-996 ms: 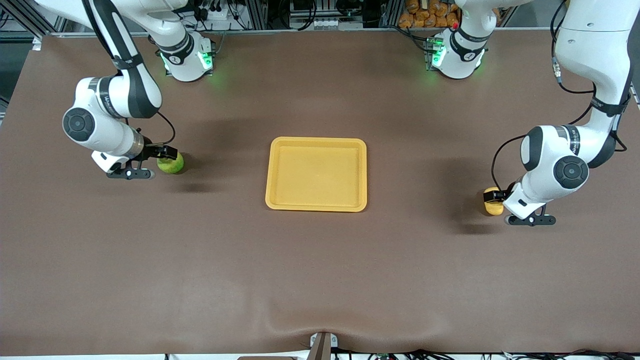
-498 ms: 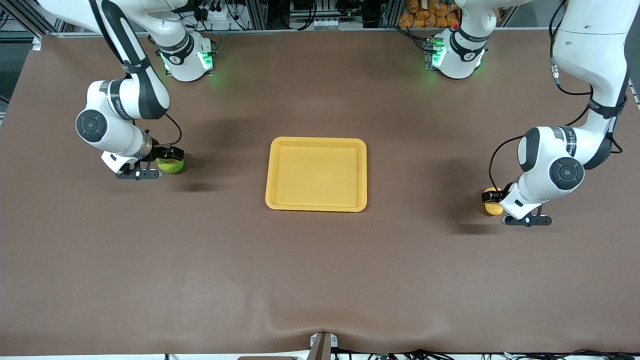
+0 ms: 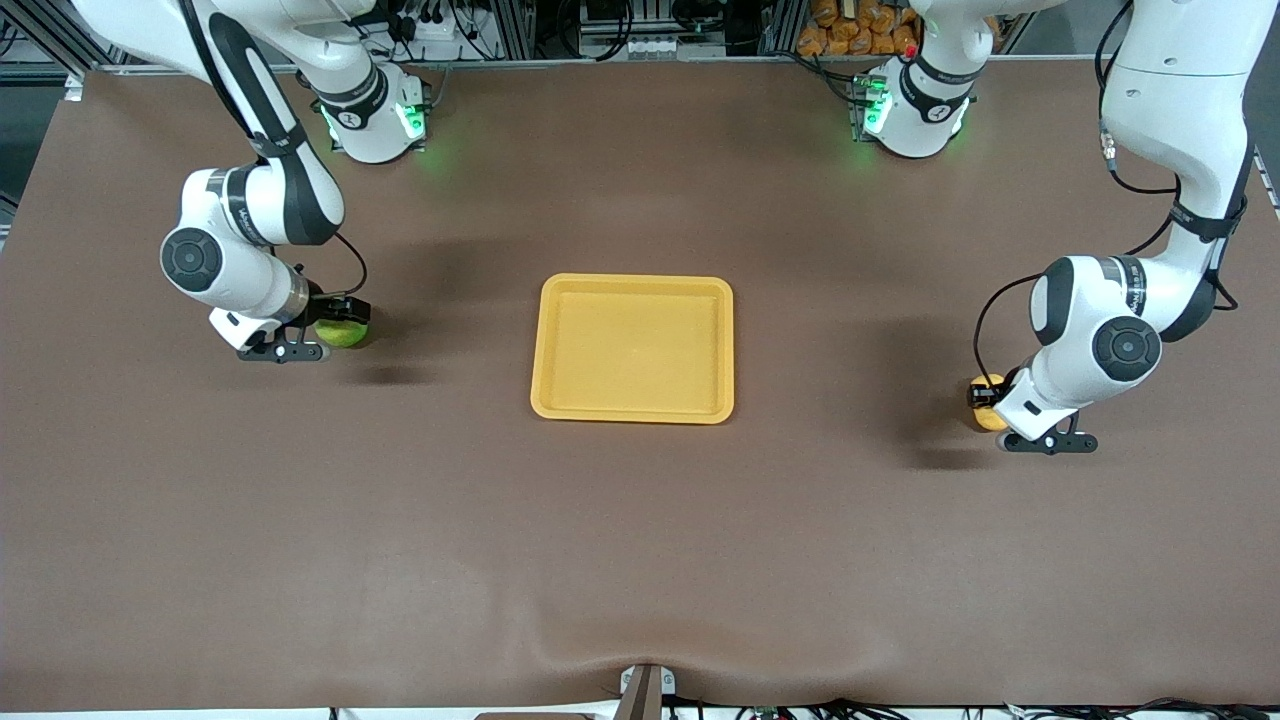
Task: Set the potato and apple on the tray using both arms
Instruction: 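Lower and close the right gripper on the apple while the left grasps potato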
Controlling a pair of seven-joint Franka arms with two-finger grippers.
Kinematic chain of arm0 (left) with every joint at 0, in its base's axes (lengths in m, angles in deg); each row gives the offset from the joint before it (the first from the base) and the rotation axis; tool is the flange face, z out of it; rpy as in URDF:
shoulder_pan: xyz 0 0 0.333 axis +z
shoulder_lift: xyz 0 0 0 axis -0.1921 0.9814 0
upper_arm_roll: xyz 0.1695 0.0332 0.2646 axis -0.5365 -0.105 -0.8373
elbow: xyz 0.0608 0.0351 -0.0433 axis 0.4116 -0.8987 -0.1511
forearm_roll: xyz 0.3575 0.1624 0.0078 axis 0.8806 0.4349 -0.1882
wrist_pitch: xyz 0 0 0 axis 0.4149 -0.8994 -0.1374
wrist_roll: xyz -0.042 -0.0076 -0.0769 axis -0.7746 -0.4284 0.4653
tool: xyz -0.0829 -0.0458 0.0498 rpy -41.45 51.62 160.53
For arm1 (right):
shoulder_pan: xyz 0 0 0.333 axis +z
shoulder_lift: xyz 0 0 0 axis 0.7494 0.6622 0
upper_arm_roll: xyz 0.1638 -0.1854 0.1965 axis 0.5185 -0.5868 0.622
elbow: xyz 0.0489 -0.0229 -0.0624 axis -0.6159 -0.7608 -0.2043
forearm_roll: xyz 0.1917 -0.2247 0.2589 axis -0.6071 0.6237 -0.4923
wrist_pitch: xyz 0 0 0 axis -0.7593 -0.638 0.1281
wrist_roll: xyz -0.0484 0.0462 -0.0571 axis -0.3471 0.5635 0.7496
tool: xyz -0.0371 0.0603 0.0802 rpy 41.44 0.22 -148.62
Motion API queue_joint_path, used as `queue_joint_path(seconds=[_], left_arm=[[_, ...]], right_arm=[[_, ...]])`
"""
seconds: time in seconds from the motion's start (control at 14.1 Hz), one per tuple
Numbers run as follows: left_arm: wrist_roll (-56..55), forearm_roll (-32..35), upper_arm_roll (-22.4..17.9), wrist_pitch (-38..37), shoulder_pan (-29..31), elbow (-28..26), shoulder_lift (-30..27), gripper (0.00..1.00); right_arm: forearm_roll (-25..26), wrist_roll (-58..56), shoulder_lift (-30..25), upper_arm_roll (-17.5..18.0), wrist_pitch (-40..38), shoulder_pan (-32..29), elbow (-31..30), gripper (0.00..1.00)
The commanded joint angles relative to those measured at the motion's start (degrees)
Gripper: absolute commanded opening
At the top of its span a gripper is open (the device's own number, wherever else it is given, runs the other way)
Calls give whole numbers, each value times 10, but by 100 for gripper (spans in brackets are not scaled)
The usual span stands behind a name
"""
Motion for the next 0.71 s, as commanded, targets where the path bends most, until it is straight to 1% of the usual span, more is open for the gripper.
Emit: queue_joint_path(seconds=[0.0,0.21,0.36,0.5,0.64], left_arm=[[-7,11,1,4,-2,7,5,0],[-3,11,2,2,-10,11,-3,0],[-1,11,3,-7,-22,14,-10,0],[-6,7,19,-13,-24,19,-13,0],[-7,4,25,-33,-24,34,-15,0]], right_arm=[[12,4,5,-2,13,-3,-5,100],[33,4,16,-2,24,-10,-5,100],[34,4,23,-2,24,-13,-4,100],[34,4,27,-2,30,-21,-5,100],[34,4,37,-2,33,-30,-5,100]])
